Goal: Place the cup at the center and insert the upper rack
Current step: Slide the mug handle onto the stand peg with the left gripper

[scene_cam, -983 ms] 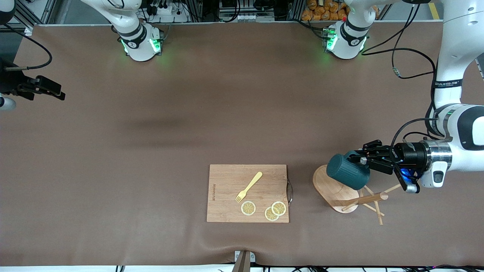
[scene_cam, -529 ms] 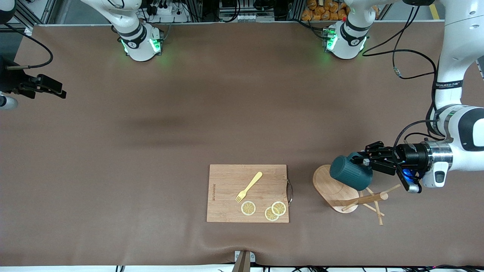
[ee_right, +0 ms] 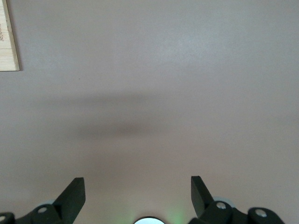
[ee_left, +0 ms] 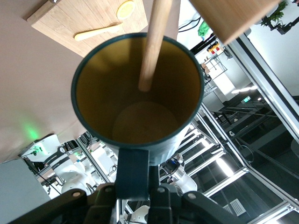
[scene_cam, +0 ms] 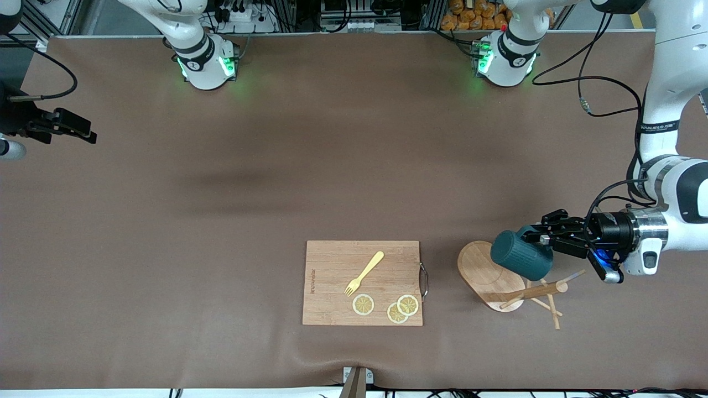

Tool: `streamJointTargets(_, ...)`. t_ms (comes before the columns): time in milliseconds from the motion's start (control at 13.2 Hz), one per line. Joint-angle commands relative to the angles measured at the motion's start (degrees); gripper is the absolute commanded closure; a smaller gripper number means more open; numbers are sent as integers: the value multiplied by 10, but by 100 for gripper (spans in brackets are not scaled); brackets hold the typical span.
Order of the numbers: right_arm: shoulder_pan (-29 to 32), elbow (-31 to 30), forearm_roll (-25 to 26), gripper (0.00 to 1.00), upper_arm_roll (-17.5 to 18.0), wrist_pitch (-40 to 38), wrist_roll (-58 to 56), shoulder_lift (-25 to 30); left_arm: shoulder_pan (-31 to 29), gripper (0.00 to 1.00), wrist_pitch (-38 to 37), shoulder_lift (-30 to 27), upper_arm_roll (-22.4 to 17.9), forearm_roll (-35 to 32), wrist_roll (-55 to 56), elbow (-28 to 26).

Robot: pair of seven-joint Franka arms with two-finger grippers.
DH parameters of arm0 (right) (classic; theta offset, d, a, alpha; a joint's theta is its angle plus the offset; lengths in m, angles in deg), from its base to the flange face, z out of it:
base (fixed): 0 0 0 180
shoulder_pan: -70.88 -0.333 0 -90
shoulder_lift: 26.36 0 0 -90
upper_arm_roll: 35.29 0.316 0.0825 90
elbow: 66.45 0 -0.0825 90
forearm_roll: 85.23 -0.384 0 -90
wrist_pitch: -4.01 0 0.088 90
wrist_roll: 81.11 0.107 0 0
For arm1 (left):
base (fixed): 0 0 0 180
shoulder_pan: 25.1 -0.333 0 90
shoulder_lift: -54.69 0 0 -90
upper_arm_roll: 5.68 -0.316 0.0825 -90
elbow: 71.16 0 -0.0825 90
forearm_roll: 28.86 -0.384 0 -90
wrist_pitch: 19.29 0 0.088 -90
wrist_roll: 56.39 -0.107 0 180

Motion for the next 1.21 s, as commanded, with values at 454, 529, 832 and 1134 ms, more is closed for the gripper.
streamJointTargets(454,-1,3,2,0,1,-7,13,10,-10,100,-9,32,3,46,-36,5)
streamJointTargets(529,-1,3,2,0,1,-7,13,10,-10,100,-9,34,3,49,-36,5)
streamJointTargets(832,-2,3,2,0,1,-8,15,11,-13,100,-9,36,2,50,-36,5)
streamJointTargets(1134,-5,3,2,0,2,-14,38,11,-21,100,-9,44,3,51,-36,5)
